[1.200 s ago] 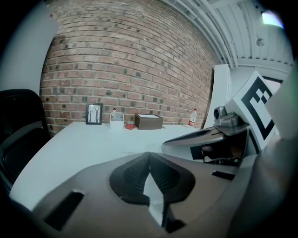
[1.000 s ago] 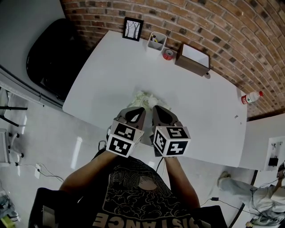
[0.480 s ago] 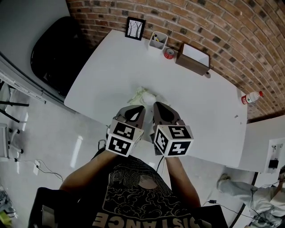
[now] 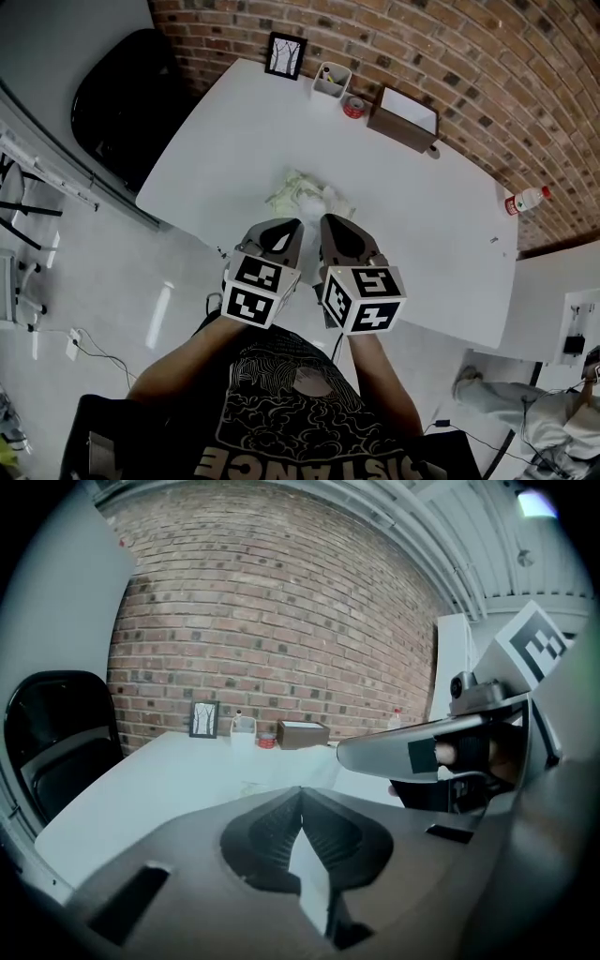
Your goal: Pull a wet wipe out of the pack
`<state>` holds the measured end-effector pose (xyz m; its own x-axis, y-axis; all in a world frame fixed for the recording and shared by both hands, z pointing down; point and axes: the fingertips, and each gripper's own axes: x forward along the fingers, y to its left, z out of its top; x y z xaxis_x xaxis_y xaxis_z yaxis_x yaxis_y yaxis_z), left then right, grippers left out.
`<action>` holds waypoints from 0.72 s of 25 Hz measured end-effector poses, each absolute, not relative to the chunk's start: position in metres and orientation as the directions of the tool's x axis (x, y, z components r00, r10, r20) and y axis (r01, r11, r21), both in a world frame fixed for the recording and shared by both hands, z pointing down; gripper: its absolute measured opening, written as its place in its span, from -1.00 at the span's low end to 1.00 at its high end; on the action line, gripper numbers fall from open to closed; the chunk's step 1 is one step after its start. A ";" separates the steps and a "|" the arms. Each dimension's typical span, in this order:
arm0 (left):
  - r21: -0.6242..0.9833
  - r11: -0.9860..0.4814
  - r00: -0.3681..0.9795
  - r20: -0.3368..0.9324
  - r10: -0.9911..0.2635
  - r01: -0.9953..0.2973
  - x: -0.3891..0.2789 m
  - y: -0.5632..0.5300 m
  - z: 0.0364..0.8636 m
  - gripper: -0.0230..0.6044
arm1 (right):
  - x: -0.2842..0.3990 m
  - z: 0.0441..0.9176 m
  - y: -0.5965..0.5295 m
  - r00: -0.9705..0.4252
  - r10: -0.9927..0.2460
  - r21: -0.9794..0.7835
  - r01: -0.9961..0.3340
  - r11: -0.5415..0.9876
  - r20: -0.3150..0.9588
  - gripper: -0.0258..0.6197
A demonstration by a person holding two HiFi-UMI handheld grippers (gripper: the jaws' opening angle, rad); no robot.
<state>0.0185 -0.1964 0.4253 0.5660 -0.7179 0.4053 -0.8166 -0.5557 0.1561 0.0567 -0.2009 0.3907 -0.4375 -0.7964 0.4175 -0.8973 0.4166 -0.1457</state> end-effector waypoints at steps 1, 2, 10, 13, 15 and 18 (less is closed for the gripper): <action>0.157 -0.553 0.564 0.402 -0.721 -0.818 0.020 -0.193 0.424 -0.89 | 0.057 0.390 -0.197 -0.440 -0.795 -0.145 -0.896 0.419 0.418 -0.87; 0.158 -0.550 0.563 0.399 -0.724 -0.820 0.021 -0.190 0.424 -0.89 | 0.058 0.390 -0.193 -0.441 -0.794 -0.144 -0.895 0.422 0.418 -0.87; 0.164 -0.525 0.544 0.380 -0.748 -0.835 0.028 -0.162 0.420 -0.89 | 0.064 0.393 -0.160 -0.457 -0.782 -0.139 -0.886 0.443 0.423 -0.87; 0.164 -0.518 0.540 0.370 -0.756 -0.839 0.030 -0.150 0.417 -0.89 | 0.066 0.395 -0.147 -0.461 -0.778 -0.136 -0.883 0.449 0.428 -0.87; 0.167 -0.514 0.537 0.366 -0.760 -0.841 0.031 -0.143 0.416 -0.89 | 0.067 0.395 -0.138 -0.462 -0.776 -0.134 -0.882 0.451 0.429 -0.87; 0.165 -0.508 0.531 0.359 -0.767 -0.845 0.031 -0.132 0.413 -0.89 | 0.067 0.397 -0.126 -0.465 -0.774 -0.132 -0.880 0.456 0.429 -0.87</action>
